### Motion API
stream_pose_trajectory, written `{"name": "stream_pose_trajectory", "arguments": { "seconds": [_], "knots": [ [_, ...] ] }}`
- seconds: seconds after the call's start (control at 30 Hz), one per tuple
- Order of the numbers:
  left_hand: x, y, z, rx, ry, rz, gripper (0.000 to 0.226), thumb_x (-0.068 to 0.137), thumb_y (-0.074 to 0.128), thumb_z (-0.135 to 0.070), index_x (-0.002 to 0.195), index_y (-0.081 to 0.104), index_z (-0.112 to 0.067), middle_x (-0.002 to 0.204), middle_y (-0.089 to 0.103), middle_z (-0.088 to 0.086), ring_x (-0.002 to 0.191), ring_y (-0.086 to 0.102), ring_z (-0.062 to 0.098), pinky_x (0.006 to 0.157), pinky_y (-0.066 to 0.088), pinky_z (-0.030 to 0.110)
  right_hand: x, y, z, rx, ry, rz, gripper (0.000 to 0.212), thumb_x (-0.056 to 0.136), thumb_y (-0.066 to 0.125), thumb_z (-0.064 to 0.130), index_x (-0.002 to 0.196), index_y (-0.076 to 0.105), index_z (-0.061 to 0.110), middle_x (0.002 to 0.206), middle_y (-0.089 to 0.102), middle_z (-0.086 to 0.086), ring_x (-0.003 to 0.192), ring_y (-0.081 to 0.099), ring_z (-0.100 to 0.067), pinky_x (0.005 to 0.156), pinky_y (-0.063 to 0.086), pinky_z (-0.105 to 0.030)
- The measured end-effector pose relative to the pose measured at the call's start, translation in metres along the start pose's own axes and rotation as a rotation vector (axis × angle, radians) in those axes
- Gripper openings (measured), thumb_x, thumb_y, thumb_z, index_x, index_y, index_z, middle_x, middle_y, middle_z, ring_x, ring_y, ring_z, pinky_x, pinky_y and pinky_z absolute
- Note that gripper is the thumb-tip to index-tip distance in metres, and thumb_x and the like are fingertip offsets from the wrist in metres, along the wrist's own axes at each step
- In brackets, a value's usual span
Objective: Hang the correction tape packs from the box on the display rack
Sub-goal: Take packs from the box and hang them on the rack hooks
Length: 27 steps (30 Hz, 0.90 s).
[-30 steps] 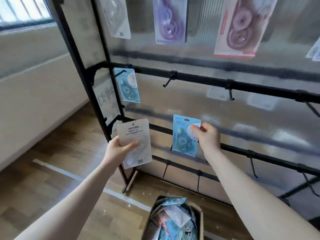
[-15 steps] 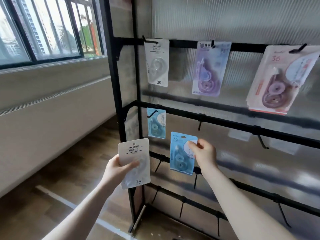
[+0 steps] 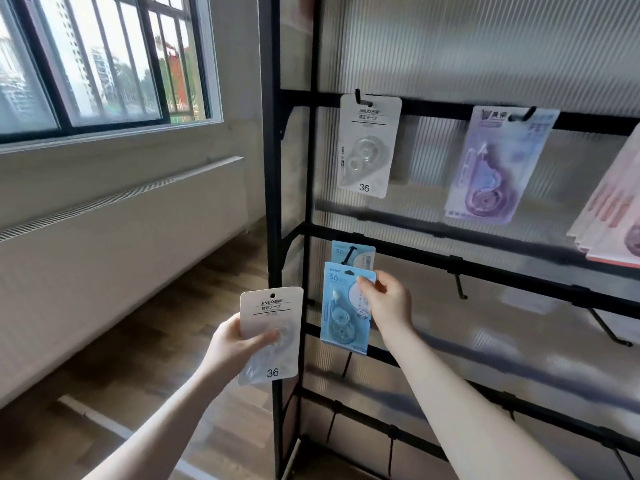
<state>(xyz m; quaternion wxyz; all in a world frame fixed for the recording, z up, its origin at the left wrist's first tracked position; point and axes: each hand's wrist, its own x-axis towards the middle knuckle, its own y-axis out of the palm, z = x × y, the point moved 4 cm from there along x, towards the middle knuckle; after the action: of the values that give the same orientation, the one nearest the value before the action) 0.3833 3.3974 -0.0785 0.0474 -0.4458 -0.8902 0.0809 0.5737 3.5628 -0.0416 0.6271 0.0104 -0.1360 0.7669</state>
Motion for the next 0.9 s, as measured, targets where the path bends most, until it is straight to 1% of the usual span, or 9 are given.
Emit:
{"name": "stream_pose_trajectory", "arguments": {
  "seconds": [0.13, 0.23, 0.3, 0.4, 0.47, 0.53, 0.63, 0.77, 0.9],
  "knots": [
    [0.012, -0.009, 0.001, 0.002, 0.005, 0.005, 0.024, 0.076, 0.078, -0.009, 0.092, 0.065, -0.021, 0.079, 0.073, -0.014, 0.069, 0.069, 0.003, 0.055, 0.05, 0.013, 0.012, 0.013, 0.002, -0.019, -0.03, -0.018, 0.021, 0.088, 0.064, 0.02, 0.104, 0.068, 0.006, 0.093, 0.07, -0.006, 0.086, 0.066, -0.023, 0.069, 0.051, -0.031],
    [0.019, -0.012, 0.002, 0.012, 0.011, 0.013, 0.024, 0.076, 0.078, -0.011, 0.093, 0.066, -0.022, 0.082, 0.074, -0.012, 0.073, 0.07, 0.006, 0.06, 0.052, 0.016, 0.02, 0.017, 0.003, -0.084, -0.058, -0.031, 0.021, 0.088, 0.065, 0.019, 0.104, 0.068, 0.006, 0.092, 0.069, -0.006, 0.084, 0.064, -0.021, 0.064, 0.046, -0.026],
    [0.024, -0.012, 0.003, 0.016, 0.01, 0.02, 0.024, 0.076, 0.079, -0.011, 0.093, 0.066, -0.023, 0.084, 0.074, -0.013, 0.075, 0.07, 0.007, 0.065, 0.053, 0.021, 0.026, 0.017, 0.002, -0.13, -0.074, -0.047, 0.022, 0.087, 0.066, 0.019, 0.104, 0.069, 0.005, 0.089, 0.068, -0.005, 0.084, 0.063, -0.022, 0.065, 0.042, -0.025],
    [0.031, -0.011, 0.004, 0.024, 0.009, 0.035, 0.024, 0.076, 0.08, -0.013, 0.094, 0.066, -0.022, 0.085, 0.074, -0.011, 0.077, 0.07, 0.009, 0.068, 0.054, 0.024, 0.031, 0.014, -0.002, -0.195, -0.083, -0.059, 0.024, 0.087, 0.065, 0.019, 0.107, 0.069, 0.005, 0.088, 0.065, 0.0, 0.08, 0.058, -0.015, 0.062, 0.038, -0.021],
    [0.035, -0.009, 0.005, 0.027, 0.006, 0.048, 0.025, 0.075, 0.08, -0.015, 0.096, 0.067, -0.021, 0.086, 0.075, -0.008, 0.078, 0.071, 0.01, 0.07, 0.054, 0.027, 0.033, 0.011, -0.006, -0.211, -0.07, -0.073, 0.022, 0.088, 0.064, 0.018, 0.106, 0.069, 0.008, 0.089, 0.066, 0.0, 0.08, 0.058, -0.014, 0.057, 0.037, -0.019],
    [0.039, -0.008, 0.006, 0.025, 0.001, 0.053, 0.027, 0.075, 0.081, -0.016, 0.096, 0.066, -0.022, 0.086, 0.075, -0.007, 0.079, 0.071, 0.011, 0.071, 0.055, 0.029, 0.036, 0.009, -0.008, -0.235, -0.062, -0.076, 0.019, 0.088, 0.063, 0.02, 0.102, 0.069, 0.008, 0.088, 0.068, -0.002, 0.079, 0.06, -0.017, 0.056, 0.037, -0.021],
    [0.043, -0.006, 0.004, 0.011, 0.0, 0.056, 0.026, 0.075, 0.08, -0.014, 0.095, 0.066, -0.022, 0.084, 0.075, -0.008, 0.078, 0.071, 0.01, 0.067, 0.054, 0.025, 0.039, 0.008, -0.004, -0.284, -0.062, -0.067, 0.013, 0.089, 0.062, 0.021, 0.089, 0.067, 0.01, 0.079, 0.066, -0.004, 0.075, 0.06, -0.021, 0.056, 0.035, -0.026],
    [0.047, -0.005, 0.001, 0.007, 0.01, 0.059, 0.026, 0.075, 0.079, -0.012, 0.094, 0.065, -0.023, 0.083, 0.074, -0.011, 0.076, 0.07, 0.008, 0.064, 0.052, 0.021, 0.047, 0.007, 0.003, -0.347, -0.068, -0.073, 0.01, 0.09, 0.06, 0.023, 0.093, 0.067, 0.016, 0.079, 0.062, 0.003, 0.076, 0.057, -0.017, 0.056, 0.035, -0.025],
    [0.05, -0.007, 0.0, 0.003, 0.005, 0.05, 0.026, 0.075, 0.08, -0.012, 0.093, 0.065, -0.023, 0.083, 0.074, -0.011, 0.078, 0.071, 0.01, 0.066, 0.054, 0.025, 0.056, 0.008, 0.004, -0.433, -0.062, -0.083, 0.014, 0.092, 0.057, 0.024, 0.092, 0.066, 0.013, 0.078, 0.06, 0.004, 0.073, 0.054, -0.016, 0.052, 0.033, -0.025]
  ]
}}
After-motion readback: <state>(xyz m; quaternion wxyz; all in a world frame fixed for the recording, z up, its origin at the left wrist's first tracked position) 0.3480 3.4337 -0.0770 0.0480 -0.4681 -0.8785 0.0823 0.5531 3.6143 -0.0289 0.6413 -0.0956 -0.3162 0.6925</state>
